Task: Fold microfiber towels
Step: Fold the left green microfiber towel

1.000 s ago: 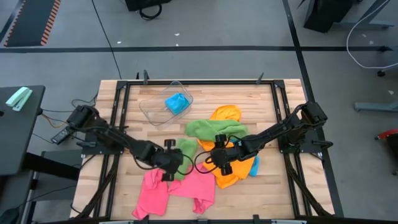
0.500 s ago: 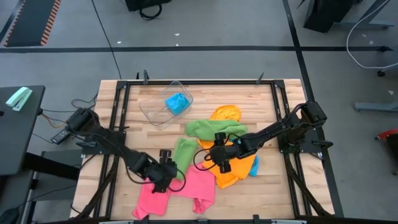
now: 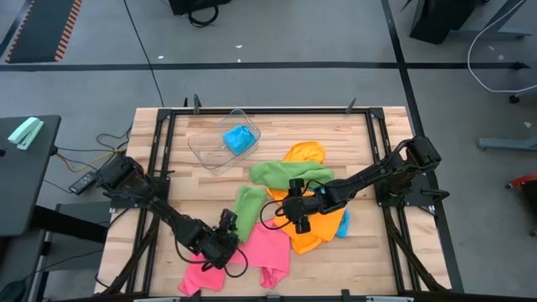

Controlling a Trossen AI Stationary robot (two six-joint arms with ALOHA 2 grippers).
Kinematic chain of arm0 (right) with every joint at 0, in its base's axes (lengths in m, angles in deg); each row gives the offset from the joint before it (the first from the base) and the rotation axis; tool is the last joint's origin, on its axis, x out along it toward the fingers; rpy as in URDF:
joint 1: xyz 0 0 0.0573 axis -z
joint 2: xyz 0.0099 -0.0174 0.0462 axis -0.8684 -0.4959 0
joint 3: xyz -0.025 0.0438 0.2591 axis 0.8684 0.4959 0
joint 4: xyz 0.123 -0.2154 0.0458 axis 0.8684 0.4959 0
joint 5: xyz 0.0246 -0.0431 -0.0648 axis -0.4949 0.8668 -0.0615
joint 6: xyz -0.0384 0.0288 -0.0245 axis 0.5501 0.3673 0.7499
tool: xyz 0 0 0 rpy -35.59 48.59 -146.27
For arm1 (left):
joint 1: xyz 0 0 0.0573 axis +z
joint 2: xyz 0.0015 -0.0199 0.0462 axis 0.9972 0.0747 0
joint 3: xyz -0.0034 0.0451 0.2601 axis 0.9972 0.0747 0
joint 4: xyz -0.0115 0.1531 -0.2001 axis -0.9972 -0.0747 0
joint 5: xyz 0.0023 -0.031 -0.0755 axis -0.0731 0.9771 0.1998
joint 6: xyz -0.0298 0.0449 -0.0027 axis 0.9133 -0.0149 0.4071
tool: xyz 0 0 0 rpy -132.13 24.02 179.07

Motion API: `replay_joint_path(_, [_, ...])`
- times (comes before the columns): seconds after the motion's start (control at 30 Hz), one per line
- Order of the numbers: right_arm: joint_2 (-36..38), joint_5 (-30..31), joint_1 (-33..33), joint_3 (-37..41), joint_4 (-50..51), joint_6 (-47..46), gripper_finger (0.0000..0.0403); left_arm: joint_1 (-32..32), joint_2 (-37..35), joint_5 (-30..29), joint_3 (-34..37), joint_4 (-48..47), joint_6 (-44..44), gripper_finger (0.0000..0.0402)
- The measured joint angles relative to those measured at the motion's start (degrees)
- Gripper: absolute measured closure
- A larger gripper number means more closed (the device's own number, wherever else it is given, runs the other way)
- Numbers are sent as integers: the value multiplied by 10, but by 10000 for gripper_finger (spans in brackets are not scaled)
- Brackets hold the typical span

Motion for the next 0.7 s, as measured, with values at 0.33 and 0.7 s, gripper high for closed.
replay_joint_path(0.33, [0,0,0,0,-8,1,146,-1,29,-15,-3,-9,0,163])
replay_joint_path(0.7, [0,-6,0,0,-14,-1,146,0,22,1,-19,-35,61,180])
